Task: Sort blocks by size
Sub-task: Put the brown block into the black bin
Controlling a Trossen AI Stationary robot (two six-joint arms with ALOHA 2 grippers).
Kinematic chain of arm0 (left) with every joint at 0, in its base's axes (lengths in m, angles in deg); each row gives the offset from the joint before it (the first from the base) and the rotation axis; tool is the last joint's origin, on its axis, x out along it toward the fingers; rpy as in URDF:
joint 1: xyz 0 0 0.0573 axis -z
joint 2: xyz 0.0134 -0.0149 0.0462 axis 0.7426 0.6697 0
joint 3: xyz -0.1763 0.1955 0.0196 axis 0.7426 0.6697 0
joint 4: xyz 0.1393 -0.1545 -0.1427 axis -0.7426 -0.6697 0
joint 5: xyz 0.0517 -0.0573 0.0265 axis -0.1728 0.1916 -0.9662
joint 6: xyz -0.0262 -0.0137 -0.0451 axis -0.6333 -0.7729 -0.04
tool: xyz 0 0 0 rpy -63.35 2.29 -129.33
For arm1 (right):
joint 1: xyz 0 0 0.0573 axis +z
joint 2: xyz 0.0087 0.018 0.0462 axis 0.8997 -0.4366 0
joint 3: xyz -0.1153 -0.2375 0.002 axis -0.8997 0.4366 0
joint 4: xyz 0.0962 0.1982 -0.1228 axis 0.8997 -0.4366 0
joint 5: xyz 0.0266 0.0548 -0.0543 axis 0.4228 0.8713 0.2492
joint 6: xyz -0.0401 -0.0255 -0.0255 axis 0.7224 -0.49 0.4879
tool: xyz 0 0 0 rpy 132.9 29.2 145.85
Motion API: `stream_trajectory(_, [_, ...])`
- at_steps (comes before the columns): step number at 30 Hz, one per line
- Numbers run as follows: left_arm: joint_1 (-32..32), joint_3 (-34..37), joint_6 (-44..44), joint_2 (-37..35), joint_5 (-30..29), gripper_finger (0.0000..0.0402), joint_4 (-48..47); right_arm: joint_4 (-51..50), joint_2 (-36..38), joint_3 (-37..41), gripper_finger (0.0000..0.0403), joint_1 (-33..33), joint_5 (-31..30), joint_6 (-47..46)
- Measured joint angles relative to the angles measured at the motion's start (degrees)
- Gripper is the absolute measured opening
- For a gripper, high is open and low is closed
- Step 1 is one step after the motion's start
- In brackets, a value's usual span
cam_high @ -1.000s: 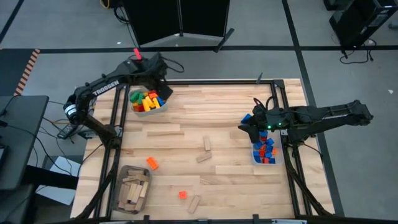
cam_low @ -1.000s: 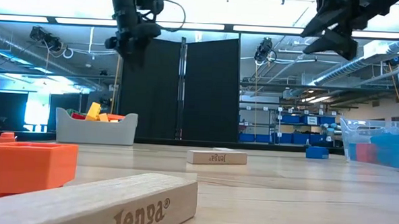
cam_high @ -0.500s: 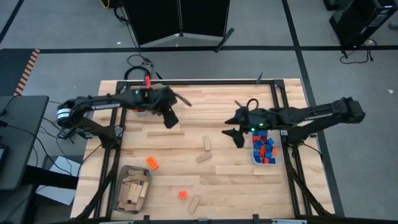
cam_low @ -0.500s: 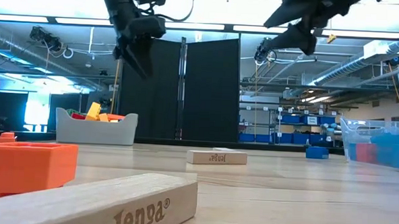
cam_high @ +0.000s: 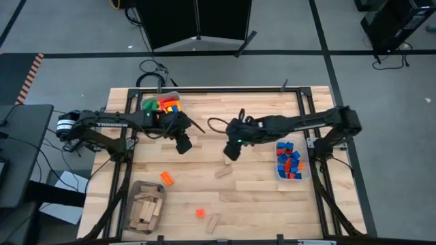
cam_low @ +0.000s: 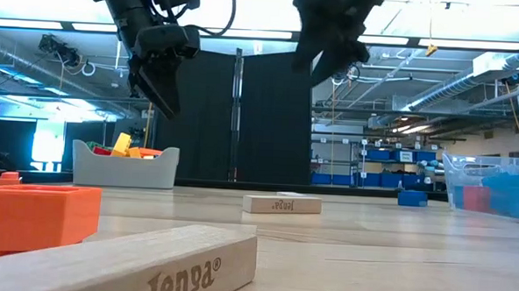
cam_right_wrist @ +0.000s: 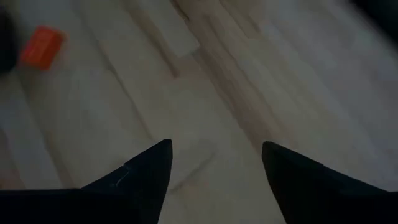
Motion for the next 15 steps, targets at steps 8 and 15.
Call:
stream_trajectory(8, [1.4,0.0,0.2,0.0,0.0,0.0188,0.1,0.4,-9.9,-1.4,0.0244,0.0,6.0,-22.0])
stream_trajectory(15, [2.5,0.0,0.4,0.0,0.0,0.0188,0.0,0.4,-17.0,-1.4,0.0244,-0.7,13.5,-35.0])
